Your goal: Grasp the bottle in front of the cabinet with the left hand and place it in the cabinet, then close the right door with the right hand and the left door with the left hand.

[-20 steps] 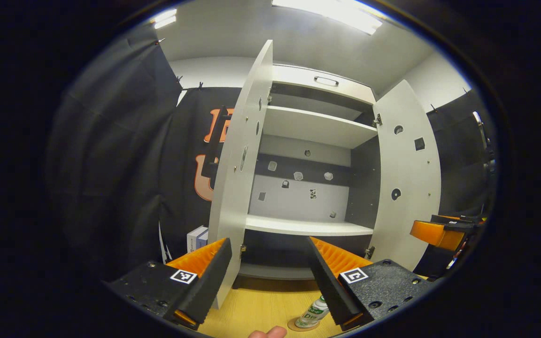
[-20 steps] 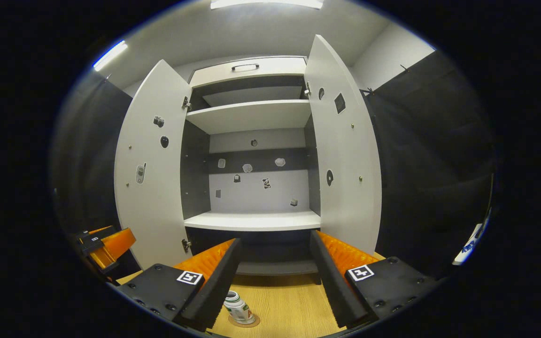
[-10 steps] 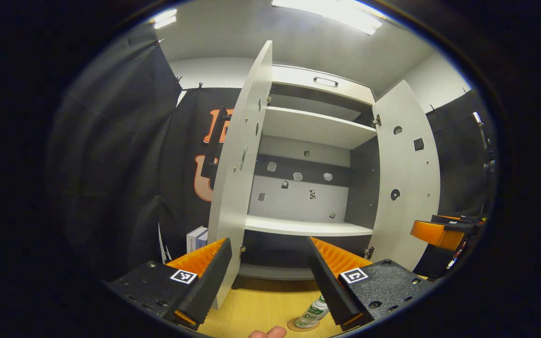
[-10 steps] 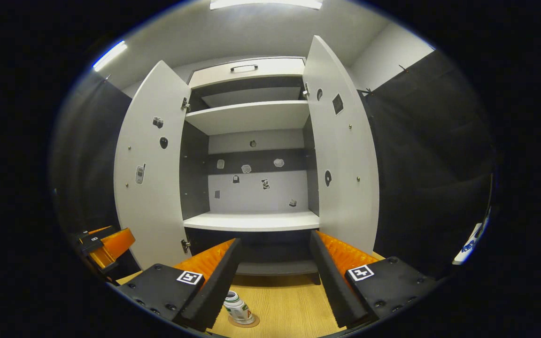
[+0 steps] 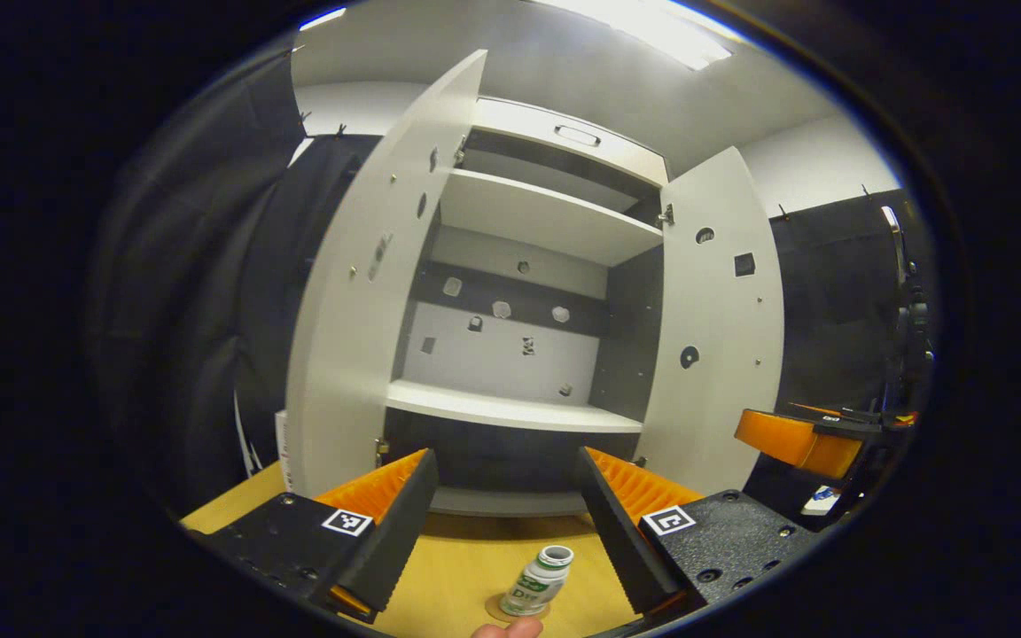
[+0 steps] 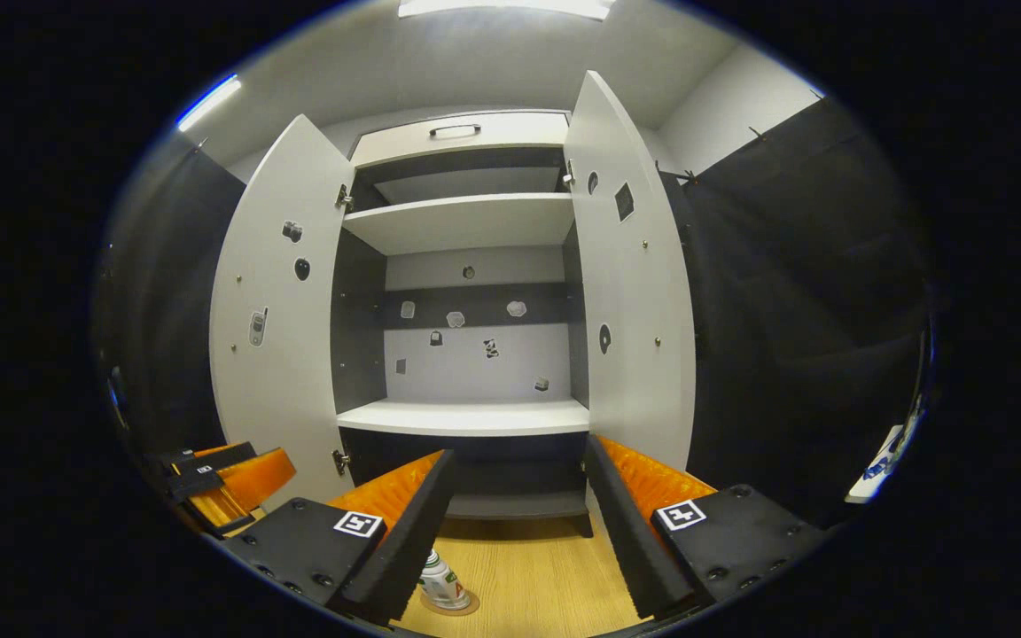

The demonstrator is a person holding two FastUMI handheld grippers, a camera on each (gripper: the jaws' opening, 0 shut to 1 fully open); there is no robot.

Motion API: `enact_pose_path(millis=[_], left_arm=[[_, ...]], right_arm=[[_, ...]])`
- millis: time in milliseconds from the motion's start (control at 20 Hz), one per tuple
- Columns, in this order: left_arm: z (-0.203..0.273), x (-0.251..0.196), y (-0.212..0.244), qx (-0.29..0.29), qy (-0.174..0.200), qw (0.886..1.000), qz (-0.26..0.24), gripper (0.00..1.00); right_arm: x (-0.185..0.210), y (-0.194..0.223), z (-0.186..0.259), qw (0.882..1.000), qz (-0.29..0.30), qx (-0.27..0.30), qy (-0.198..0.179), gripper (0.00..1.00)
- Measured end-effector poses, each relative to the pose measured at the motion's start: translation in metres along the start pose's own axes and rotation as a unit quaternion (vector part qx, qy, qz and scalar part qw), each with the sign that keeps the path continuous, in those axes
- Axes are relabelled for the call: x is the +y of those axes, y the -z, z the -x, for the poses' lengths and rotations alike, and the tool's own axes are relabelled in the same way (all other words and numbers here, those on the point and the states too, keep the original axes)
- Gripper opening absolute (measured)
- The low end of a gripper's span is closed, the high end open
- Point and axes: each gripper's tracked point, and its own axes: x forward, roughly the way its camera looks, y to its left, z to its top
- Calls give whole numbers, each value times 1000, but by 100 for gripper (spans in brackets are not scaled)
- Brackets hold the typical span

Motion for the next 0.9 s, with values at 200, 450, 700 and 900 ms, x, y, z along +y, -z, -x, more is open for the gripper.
enact_pose_path(millis=[200, 450, 700, 900], left_arm=[[-20, -32, 56, 60, 42, 997, 16, 96], [-28, -28, 134, 137, 27, 990, -7, 96], [-29, -22, 213, 222, 37, 974, 6, 96], [-32, -11, 264, 272, 32, 962, 8, 96]], right_arm=[[-19, -1, 8, 1000, 10, 0, 22, 96], [-40, 7, 14, 999, -1, 8, 44, 96], [-53, 12, 15, 998, 3, 17, 54, 96], [-52, 11, 13, 999, 8, 16, 51, 96]])
